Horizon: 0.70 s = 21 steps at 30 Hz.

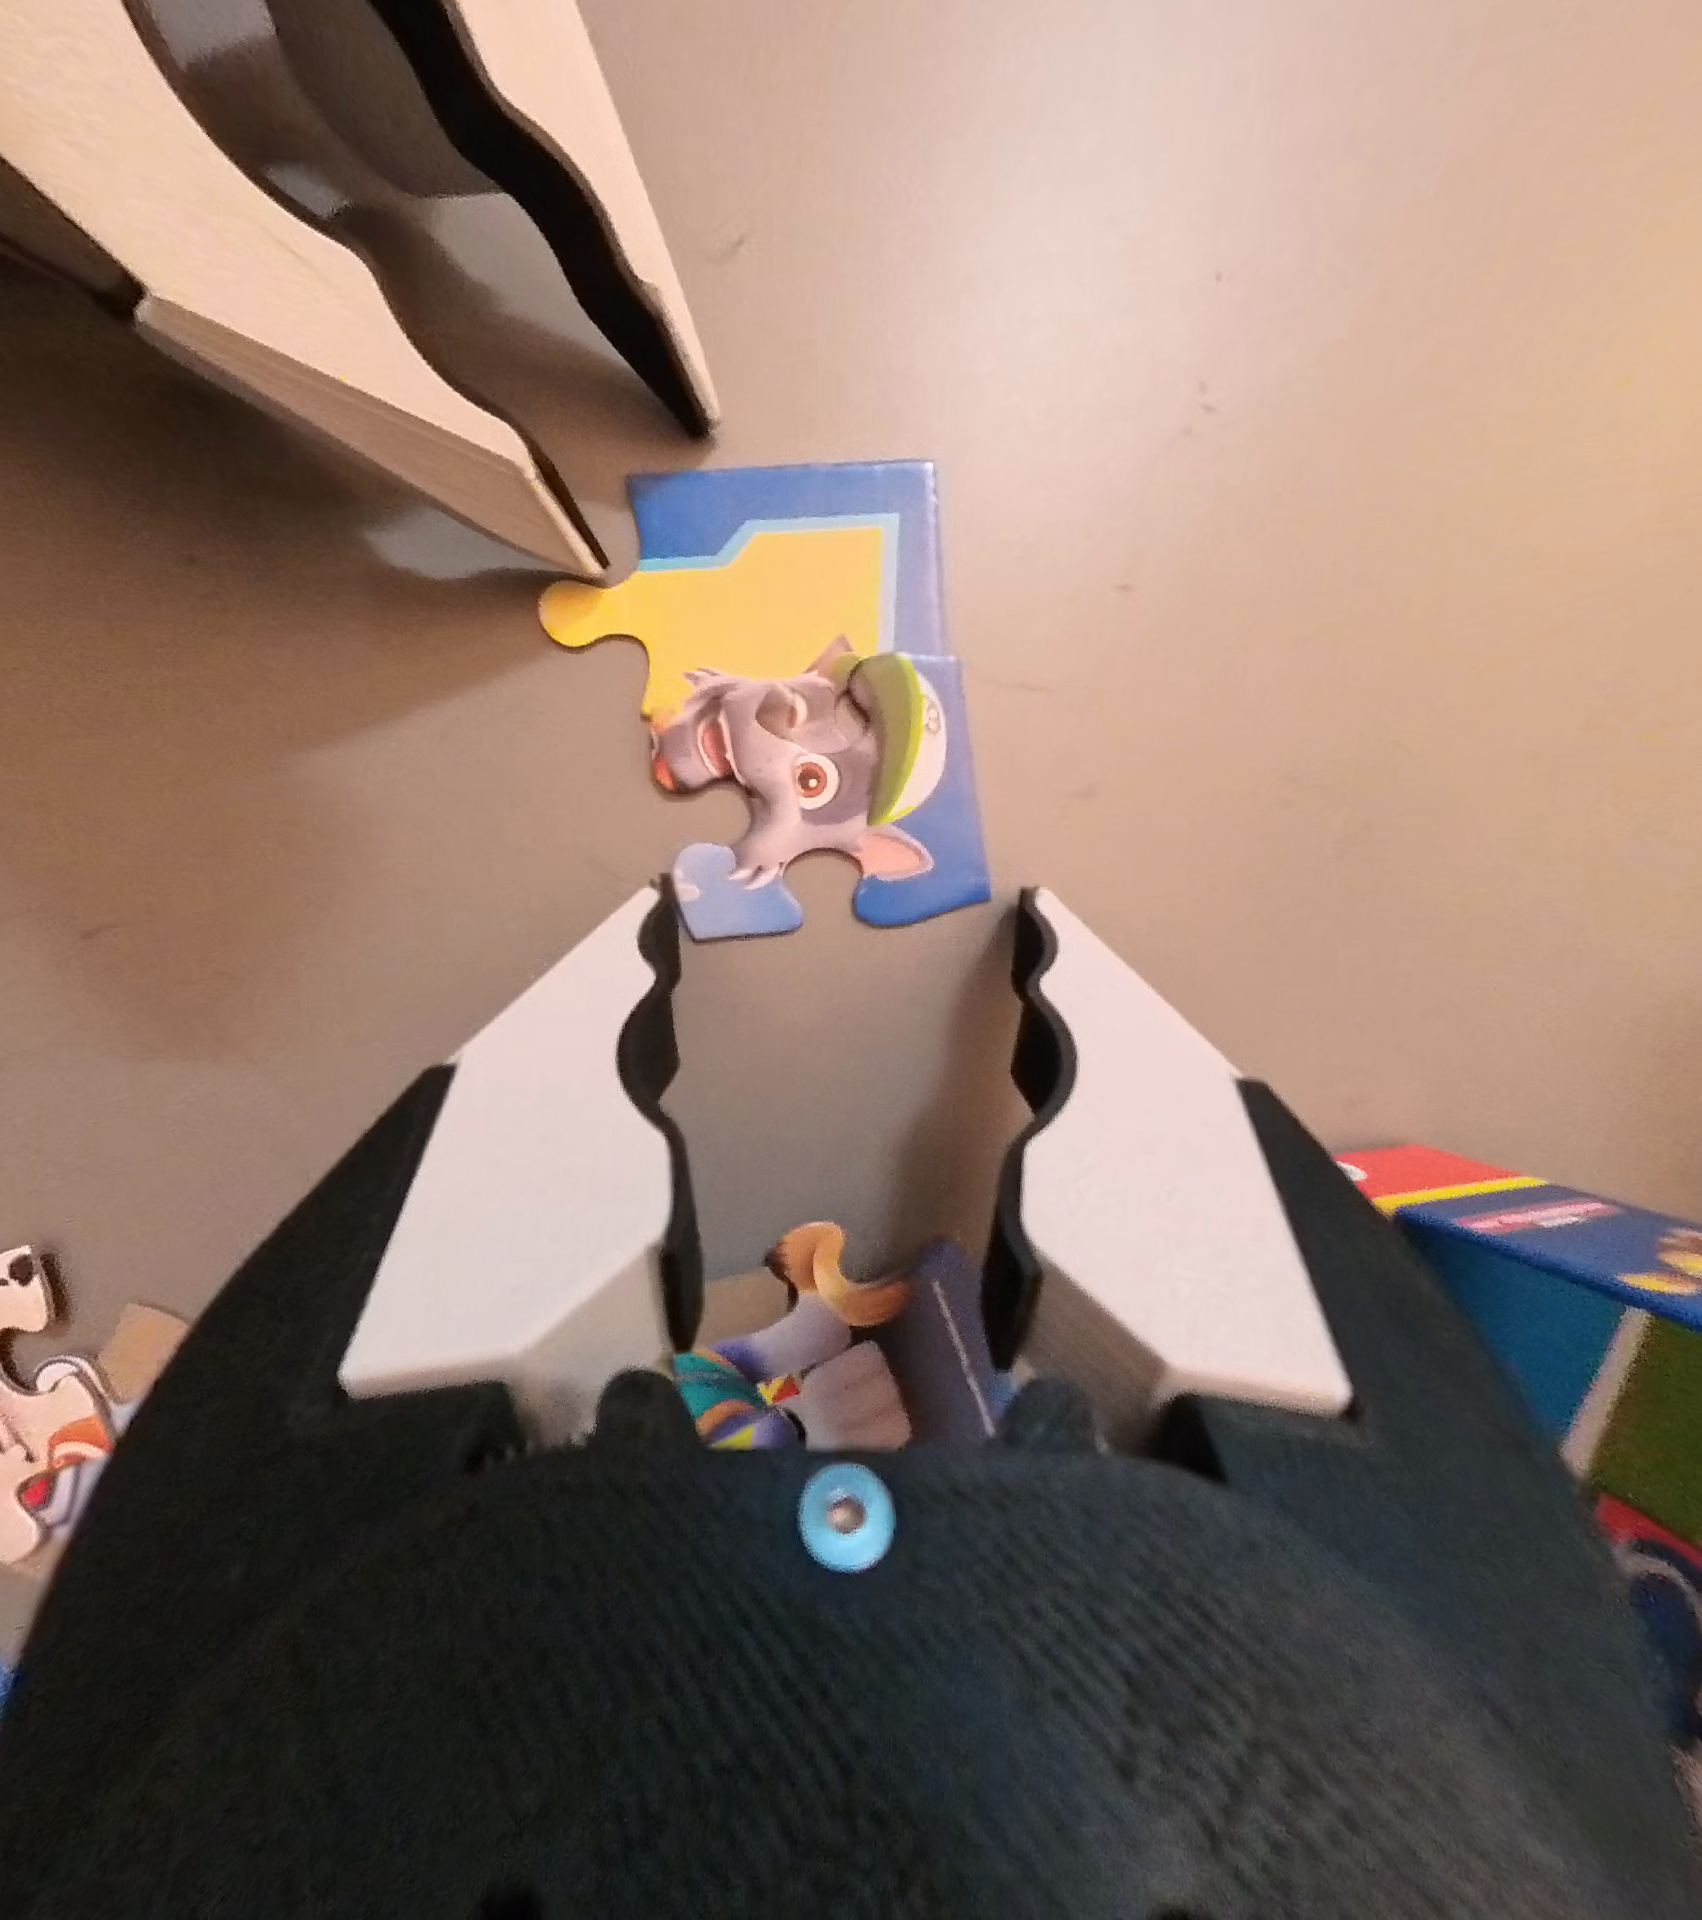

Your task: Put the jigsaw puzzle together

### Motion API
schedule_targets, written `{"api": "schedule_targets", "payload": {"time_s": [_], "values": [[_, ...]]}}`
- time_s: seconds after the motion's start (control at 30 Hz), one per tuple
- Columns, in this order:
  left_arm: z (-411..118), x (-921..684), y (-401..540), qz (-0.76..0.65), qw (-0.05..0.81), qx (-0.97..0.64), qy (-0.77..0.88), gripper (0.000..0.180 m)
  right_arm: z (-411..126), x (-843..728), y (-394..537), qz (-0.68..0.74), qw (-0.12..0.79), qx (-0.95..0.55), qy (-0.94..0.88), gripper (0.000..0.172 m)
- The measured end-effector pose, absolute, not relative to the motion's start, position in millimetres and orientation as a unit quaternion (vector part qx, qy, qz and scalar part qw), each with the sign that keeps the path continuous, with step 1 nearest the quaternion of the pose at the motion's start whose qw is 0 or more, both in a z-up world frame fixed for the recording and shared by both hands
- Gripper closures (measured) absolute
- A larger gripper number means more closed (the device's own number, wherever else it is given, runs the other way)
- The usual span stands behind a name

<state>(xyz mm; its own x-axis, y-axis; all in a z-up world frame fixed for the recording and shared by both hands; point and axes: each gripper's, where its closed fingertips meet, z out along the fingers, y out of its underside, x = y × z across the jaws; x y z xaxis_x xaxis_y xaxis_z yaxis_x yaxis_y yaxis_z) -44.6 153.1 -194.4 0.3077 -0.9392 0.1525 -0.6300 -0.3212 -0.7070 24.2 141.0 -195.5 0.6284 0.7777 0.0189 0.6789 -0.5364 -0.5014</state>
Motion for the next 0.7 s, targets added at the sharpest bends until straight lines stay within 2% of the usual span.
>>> {"api": "schedule_targets", "payload": {"time_s": [0.3,0.7], "values": [[-195,-45,153,-0.278,0.275,-0.76,0.519,0.154,-189,-4,149,0.097,0.261,-0.855,-0.437,0.105],[-195,-45,154,-0.274,0.276,-0.761,0.518,0.154,-195,-2,150,0.111,0.265,-0.869,-0.404,0.113]]}}
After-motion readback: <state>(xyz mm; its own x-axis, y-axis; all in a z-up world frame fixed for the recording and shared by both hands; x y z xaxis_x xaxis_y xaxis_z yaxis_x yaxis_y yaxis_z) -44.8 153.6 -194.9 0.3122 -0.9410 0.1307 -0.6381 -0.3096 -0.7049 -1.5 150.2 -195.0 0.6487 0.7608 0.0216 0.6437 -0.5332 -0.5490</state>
